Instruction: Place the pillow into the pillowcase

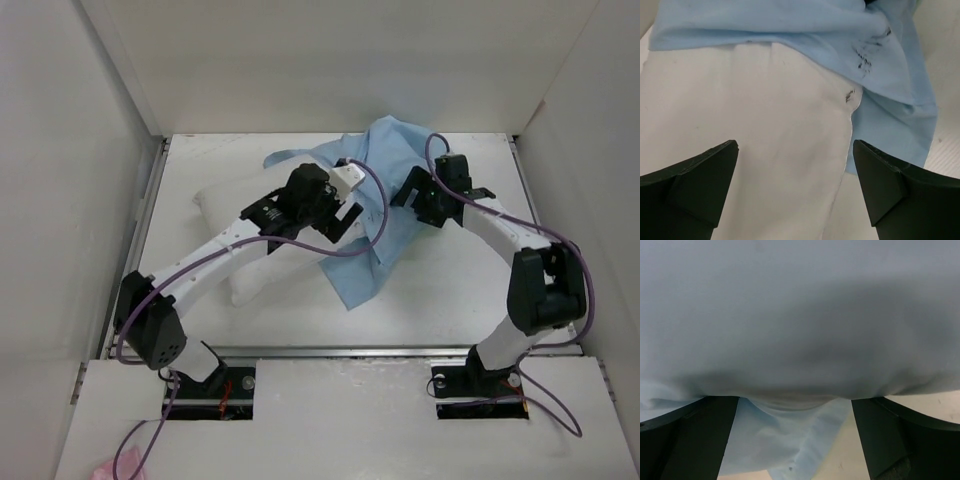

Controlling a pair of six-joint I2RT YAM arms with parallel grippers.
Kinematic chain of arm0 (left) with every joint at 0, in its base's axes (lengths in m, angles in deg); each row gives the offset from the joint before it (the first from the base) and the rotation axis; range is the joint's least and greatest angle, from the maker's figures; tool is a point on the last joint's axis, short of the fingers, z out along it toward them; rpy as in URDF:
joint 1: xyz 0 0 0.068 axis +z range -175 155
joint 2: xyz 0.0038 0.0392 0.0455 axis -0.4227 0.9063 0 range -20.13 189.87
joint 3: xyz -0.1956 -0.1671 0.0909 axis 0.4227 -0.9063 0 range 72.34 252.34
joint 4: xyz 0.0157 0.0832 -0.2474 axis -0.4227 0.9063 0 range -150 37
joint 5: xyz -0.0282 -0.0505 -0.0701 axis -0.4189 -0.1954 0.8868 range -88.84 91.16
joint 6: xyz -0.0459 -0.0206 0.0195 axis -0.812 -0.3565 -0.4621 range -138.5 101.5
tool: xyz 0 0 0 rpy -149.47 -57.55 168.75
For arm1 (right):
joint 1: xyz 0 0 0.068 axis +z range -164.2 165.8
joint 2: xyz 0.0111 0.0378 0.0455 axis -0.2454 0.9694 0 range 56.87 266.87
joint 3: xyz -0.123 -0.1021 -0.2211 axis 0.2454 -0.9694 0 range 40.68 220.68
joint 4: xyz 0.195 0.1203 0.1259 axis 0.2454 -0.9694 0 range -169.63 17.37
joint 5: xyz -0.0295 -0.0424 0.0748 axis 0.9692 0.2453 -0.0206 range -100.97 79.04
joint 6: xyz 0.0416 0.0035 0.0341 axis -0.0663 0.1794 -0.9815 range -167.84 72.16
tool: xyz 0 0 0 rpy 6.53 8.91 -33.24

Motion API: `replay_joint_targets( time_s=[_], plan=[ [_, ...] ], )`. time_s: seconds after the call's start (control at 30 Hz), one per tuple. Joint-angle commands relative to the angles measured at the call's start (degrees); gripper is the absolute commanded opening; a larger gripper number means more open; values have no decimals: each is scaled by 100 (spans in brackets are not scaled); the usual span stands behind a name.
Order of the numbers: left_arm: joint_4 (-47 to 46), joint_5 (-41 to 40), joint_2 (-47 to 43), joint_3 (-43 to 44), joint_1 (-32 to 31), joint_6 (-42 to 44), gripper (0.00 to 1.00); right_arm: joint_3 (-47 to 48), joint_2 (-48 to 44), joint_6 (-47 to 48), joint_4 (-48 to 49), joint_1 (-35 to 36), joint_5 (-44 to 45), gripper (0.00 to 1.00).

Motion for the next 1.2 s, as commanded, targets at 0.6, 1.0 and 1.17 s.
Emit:
replay_joint_targets(
  time_s=[0.6, 1.0, 1.17],
  plan=[
    [761, -1487, 3445, 2615, -158, -319, 100, 1003, 263, 891, 802, -353, -964, 96],
    [577, -813, 4142, 3363, 185, -1135, 0, -1098, -889, 1075, 826, -406, -727, 96],
    [181, 138, 3430, 3537, 185, -1207, 0, -1310, -311, 1137, 2320, -406, -903, 97]
  ],
)
